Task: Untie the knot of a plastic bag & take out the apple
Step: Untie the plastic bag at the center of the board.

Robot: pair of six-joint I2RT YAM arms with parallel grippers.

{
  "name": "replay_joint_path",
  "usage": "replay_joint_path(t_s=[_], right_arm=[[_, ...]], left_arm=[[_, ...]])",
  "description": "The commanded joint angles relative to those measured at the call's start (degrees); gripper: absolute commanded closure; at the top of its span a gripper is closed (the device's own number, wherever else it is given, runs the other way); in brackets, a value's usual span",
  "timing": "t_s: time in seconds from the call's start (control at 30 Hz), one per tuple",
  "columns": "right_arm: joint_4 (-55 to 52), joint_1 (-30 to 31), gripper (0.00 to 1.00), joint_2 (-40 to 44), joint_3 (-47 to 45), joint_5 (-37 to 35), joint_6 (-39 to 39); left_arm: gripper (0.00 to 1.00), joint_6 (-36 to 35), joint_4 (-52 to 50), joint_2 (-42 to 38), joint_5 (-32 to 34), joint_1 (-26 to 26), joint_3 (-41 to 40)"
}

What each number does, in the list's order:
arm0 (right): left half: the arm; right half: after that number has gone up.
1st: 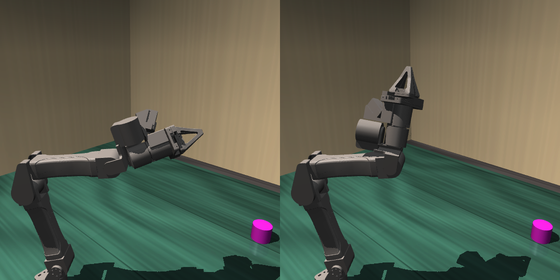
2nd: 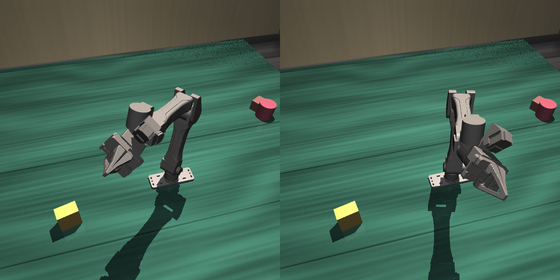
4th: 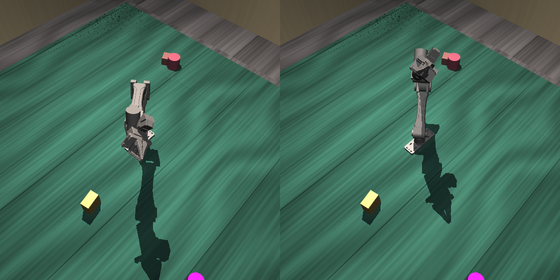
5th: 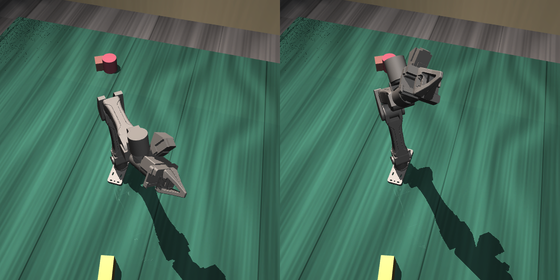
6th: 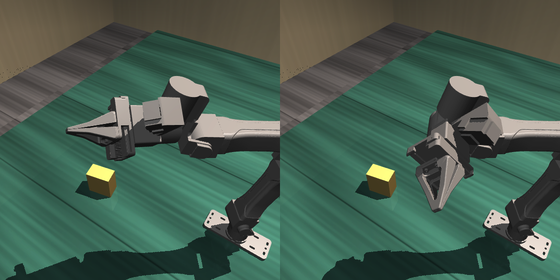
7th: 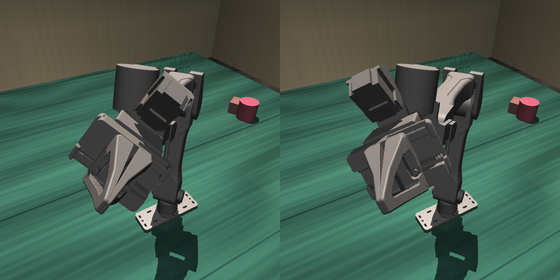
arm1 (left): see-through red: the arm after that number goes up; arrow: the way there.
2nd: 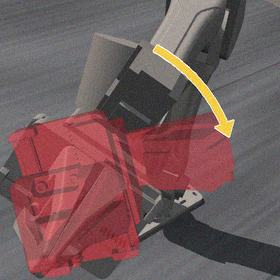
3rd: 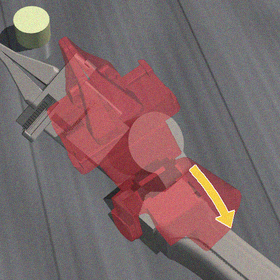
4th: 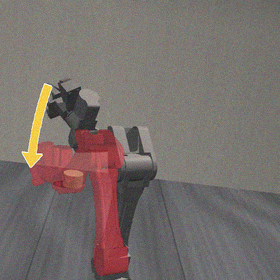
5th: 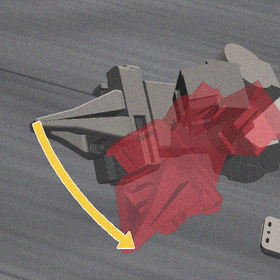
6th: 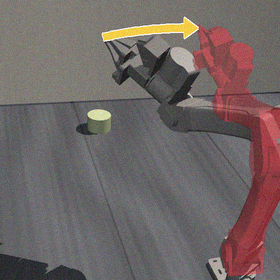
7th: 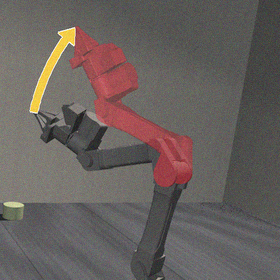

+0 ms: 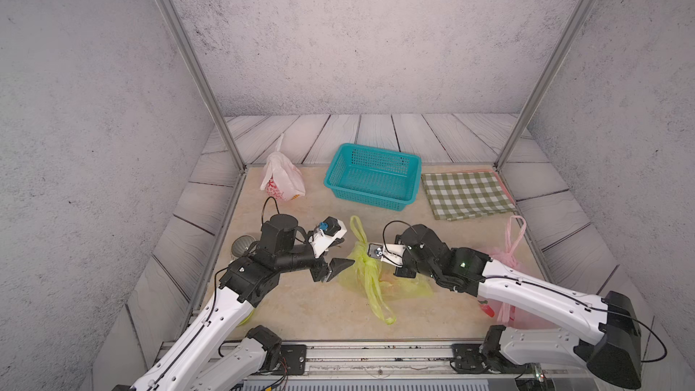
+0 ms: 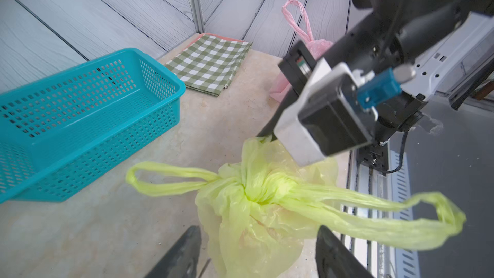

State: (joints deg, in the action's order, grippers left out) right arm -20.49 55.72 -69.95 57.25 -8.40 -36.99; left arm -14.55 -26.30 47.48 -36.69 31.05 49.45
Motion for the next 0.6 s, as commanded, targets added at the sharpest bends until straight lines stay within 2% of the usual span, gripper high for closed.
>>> replay_joint_path(t_s=[0.0, 0.13, 0.27, 0.3, 0.4, 0.57], right_arm=[[-0.42, -1.2, 1.0, -0.93, 4.27, 8.95, -8.48], [-7.75, -1.32, 1.0, -1.61, 3.25, 17.03, -1.61], [-3.6, -1.33, 1.0, 3.75, -9.18, 21.77, 5.71], [-0.44, -1.28, 1.0, 5.72, -12.84, 21.04, 8.15], [5.01, -1.32, 1.0, 9.15, -18.3, 18.25, 14.4], [3.04, -1.24, 1.0, 8.02, -18.57, 14.27, 17.74]], left_arm=[[0.3, -4.06, 2.35, -1.67, 0.83, 0.46, -0.2], [0.32, -3.5, 0.34, -1.87, 1.02, 0.5, -0.88], [0.33, -3.21, 0.34, -3.54, -0.26, 0.67, -3.77], [0.34, -3.12, 1.17, -4.2, -0.46, 0.76, -5.23], [0.44, -3.36, 3.61, -5.85, -2.99, 1.44, -8.78], [0.45, -8.19, 1.51, -6.18, -6.83, 5.86, -10.37]])
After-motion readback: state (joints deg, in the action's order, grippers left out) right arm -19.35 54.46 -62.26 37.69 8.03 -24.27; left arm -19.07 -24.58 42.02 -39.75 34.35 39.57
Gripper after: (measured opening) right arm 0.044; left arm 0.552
